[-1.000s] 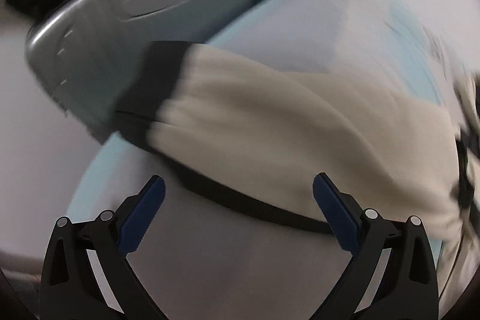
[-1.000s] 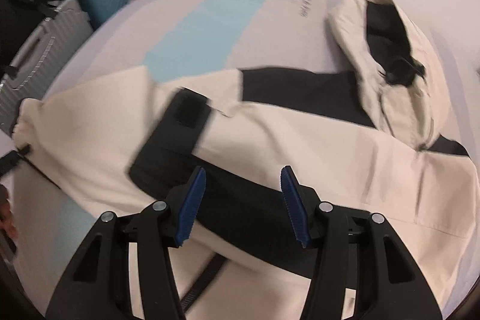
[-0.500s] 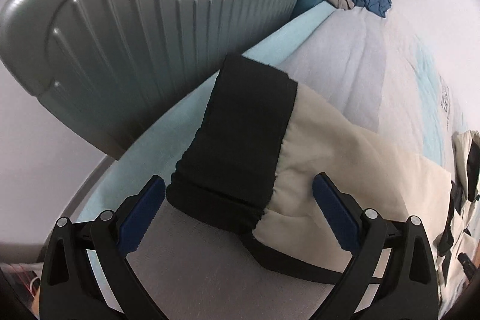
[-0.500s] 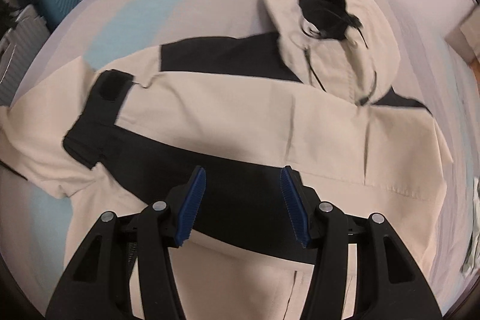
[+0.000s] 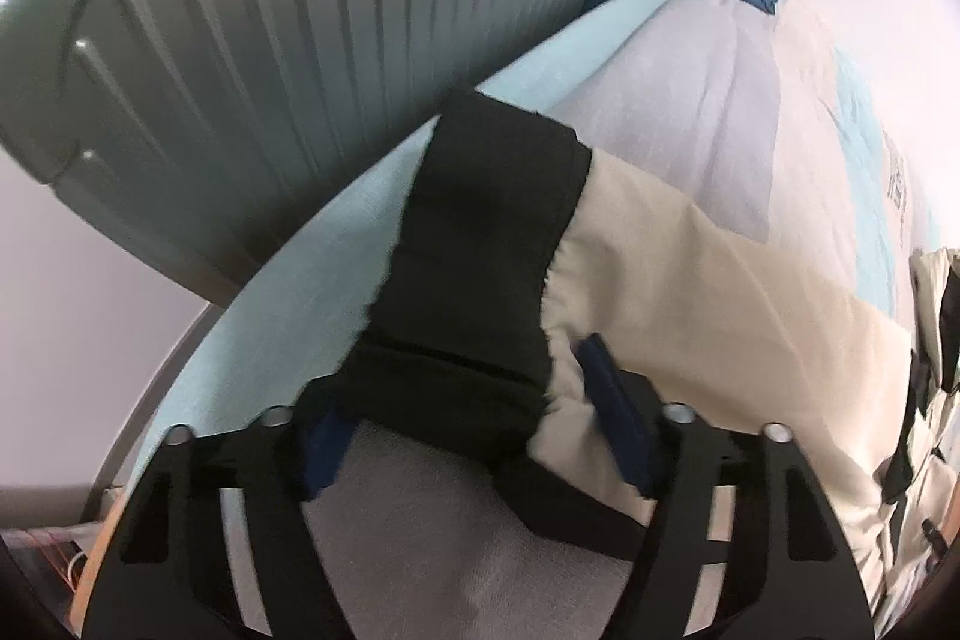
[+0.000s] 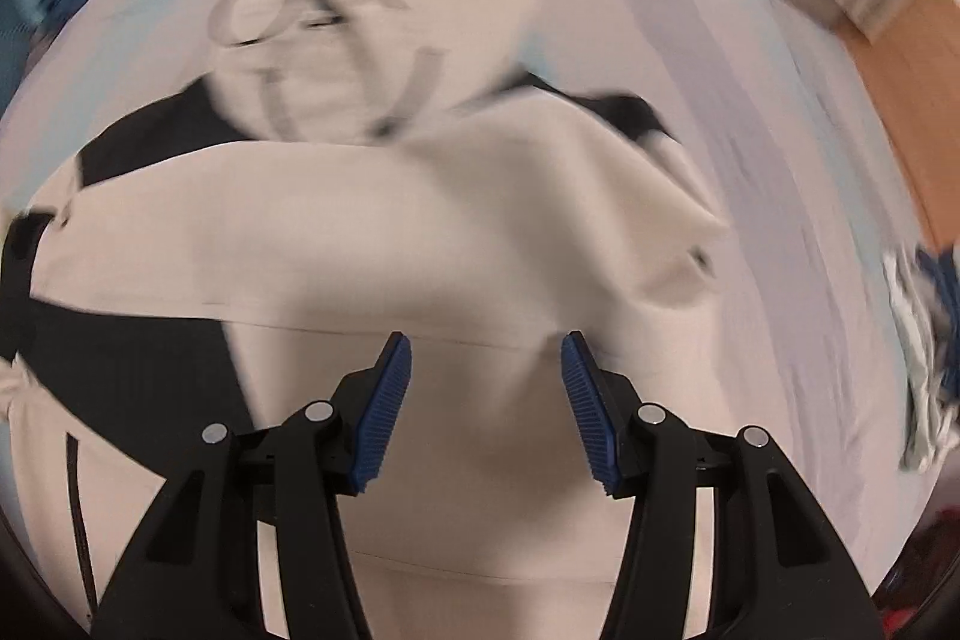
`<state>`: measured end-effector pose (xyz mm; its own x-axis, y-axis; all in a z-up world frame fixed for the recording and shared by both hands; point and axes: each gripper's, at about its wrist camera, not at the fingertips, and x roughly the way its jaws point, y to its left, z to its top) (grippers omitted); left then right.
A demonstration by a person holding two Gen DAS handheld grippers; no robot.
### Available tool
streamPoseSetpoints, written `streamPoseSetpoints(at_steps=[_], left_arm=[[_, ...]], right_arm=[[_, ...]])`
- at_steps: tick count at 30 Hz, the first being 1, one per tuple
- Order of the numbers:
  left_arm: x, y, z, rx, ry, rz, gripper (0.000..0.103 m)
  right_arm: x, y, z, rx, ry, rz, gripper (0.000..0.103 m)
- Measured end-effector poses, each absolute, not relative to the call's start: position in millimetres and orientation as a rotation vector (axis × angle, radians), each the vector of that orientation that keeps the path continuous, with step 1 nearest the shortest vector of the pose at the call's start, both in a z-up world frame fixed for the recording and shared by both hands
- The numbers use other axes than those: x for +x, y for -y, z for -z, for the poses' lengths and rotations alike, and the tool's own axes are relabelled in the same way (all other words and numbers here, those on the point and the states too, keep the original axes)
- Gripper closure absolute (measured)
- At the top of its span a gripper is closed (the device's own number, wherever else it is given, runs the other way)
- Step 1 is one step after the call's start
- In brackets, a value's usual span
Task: Fold large clothes
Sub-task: 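Release the sleeve with the right tool while the left tool grasps the other sleeve cuff, then carry the held sleeve cuff with the left tool across the jacket body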
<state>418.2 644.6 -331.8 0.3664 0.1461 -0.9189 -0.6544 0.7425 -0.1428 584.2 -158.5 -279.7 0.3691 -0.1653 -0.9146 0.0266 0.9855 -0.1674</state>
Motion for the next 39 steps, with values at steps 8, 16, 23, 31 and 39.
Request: streamPoseSetpoints(at_steps=[8, 16, 23, 31, 39], left_arm=[[417, -625, 305, -0.457, -1.051, -0.593, 0.051], [421, -597, 275, -0.369, -1.001, -0.629, 0.054], [450, -543, 254, -0.284, -0.969, -0.535, 0.060], [486, -469, 233, -0.244, -0.931, -0.406, 0.063], [518, -383, 225, -0.198, -0.942, -0.261, 0.071]], right_arm=[[572, 204, 268, -0.072, -1.184, 0.164, 0.054], [564, 216, 261, -0.022, -1.157, 0.151, 0.053], [561, 226, 267, -0.008, -1.143, 0.154, 0.053], [554, 242, 261, -0.003, -1.127, 0.136, 0.053], [549, 259, 273, -0.011, -1.174, 0.086, 0.053]])
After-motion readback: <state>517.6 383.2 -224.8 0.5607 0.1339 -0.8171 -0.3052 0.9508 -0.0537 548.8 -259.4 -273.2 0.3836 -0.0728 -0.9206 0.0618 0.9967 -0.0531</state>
